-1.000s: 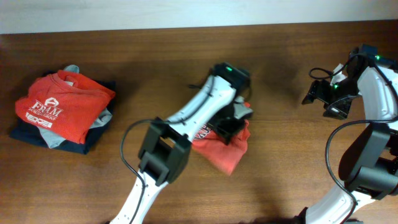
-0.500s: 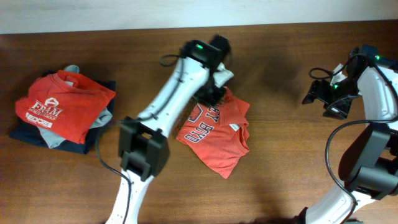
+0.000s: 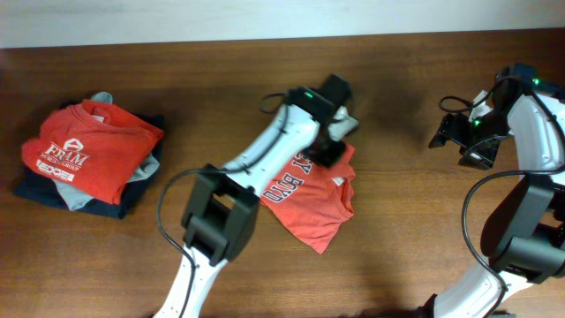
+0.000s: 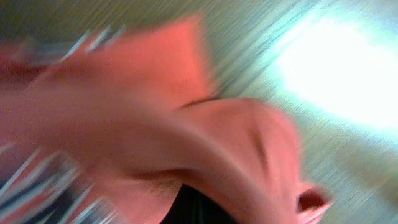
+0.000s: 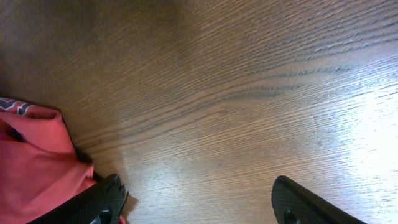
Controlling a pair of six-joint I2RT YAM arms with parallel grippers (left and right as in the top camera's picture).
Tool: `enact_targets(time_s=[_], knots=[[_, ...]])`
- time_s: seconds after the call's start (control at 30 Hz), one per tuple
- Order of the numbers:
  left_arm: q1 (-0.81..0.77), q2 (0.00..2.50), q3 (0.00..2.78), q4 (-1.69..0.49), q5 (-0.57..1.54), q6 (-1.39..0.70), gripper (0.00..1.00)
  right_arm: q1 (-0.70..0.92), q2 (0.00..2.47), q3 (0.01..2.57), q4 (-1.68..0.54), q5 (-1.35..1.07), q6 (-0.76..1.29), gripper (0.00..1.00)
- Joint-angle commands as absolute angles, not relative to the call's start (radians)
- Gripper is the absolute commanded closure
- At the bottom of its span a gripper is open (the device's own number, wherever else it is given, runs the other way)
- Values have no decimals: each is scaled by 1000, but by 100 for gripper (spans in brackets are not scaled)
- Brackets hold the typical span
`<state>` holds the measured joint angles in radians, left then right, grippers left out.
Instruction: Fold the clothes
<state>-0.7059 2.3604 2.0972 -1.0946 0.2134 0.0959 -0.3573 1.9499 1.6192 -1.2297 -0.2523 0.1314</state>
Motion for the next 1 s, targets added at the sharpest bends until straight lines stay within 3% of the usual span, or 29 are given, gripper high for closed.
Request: enact_targets(time_s=[0.0, 0.13, 0.27, 0.43, 0.67, 0.83, 0.97], knots=[[-759, 2357, 2101, -1044, 255, 155, 98, -354, 1947, 1625, -1230, -262, 128, 19], [-769, 2355, 2168, -1056, 242, 156, 94, -354, 1947, 1625, -1233, -262, 127, 19], [-733, 2354, 2314, -1173, 102, 154, 89, -354, 1947, 1625, -1235, -262, 127, 19], [-630, 2354, 2517, -1301, 22, 152, 63, -354, 1947, 1625, -1235, -262, 127, 19], [-443, 2354, 2608, -1346, 47, 151, 44, -354, 1947, 1625, -1242, -285, 71, 14], [-327, 2354, 2608, -1396, 115, 152, 39, -354, 1943, 1626, -1254, -449, -6, 16], [-264, 2350, 2608, -1435, 176, 152, 38, -354, 1917, 1626, -1274, -570, -50, 23]])
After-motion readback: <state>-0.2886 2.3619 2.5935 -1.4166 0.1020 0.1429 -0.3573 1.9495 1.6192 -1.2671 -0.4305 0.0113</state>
